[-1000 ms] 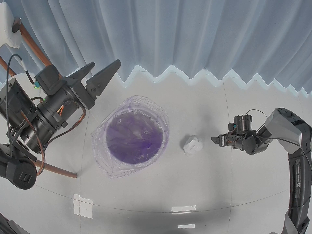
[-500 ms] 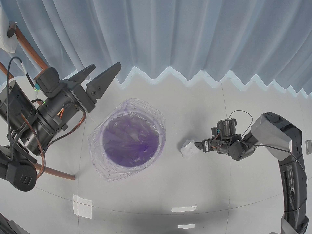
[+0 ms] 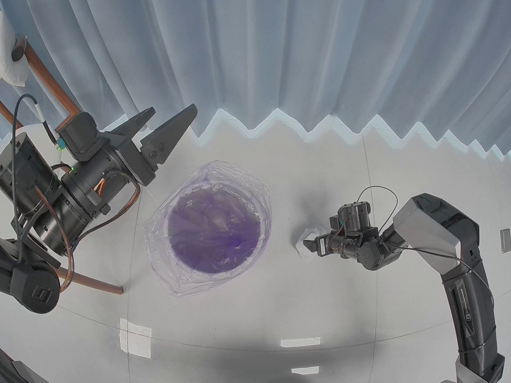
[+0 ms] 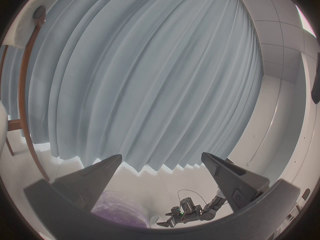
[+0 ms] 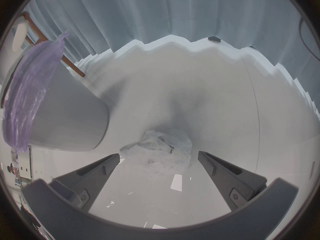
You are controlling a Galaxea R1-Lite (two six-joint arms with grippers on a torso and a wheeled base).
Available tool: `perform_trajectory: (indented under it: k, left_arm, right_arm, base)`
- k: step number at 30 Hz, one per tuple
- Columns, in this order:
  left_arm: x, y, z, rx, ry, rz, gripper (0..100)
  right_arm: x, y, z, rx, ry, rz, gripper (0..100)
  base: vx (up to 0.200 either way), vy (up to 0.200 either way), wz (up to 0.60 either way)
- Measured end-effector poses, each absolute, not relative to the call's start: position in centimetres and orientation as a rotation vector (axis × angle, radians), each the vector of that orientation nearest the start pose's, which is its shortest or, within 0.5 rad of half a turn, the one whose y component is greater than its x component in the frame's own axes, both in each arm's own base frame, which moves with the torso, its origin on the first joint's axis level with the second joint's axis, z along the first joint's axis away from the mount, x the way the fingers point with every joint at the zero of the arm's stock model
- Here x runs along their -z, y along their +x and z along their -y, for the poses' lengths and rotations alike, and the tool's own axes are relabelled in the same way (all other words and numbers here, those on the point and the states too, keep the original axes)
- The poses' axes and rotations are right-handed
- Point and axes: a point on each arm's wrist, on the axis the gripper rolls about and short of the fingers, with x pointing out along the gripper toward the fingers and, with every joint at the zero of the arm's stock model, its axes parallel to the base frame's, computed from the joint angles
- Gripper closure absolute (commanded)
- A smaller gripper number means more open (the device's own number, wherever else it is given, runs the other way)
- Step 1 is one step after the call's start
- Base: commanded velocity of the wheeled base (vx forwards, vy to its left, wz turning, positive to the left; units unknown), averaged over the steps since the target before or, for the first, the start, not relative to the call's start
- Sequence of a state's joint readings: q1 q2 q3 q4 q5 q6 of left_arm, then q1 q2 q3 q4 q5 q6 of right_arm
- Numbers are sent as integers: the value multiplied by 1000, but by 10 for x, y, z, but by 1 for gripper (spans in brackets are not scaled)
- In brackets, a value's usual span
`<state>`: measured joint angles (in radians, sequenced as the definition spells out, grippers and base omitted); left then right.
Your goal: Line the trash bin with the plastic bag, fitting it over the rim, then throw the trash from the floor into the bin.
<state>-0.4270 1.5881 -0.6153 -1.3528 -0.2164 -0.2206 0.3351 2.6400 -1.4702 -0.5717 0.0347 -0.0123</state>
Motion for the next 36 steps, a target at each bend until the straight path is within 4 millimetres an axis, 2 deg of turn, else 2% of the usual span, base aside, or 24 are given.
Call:
perform_trajectory:
  k: [9,10,15,21,25,31,36]
  left_arm:
    - [-236,236,112,674,-250,312,0]
    - [-236,236,112,674,-250,313,0]
    - [-236,236,112,673,-251,315,0]
    - [-237,236,112,672,-250,318,0]
    - [-238,236,112,672,-250,322,0]
    - [-240,235,111,672,-249,333,0]
    - [-241,231,111,678,-248,336,0]
  right_arm:
    - [56,470,-173,-378,-109,-591,0]
    - [57,472,-174,-379,-109,-589,100]
    - [65,481,-176,-377,-107,-593,100]
    - [73,483,-176,-372,-105,-600,100]
    - [68,483,-176,-360,-103,-589,100]
    - [34,477,-172,-317,-43,-566,100]
    - [-13,456,-164,-286,25,-558,100]
  base:
    - [0,0,0]
    - [0,0,0]
    - [0,0,0]
    - [0,0,0]
    - [0,0,0]
    - [0,0,0]
    - [0,0,0]
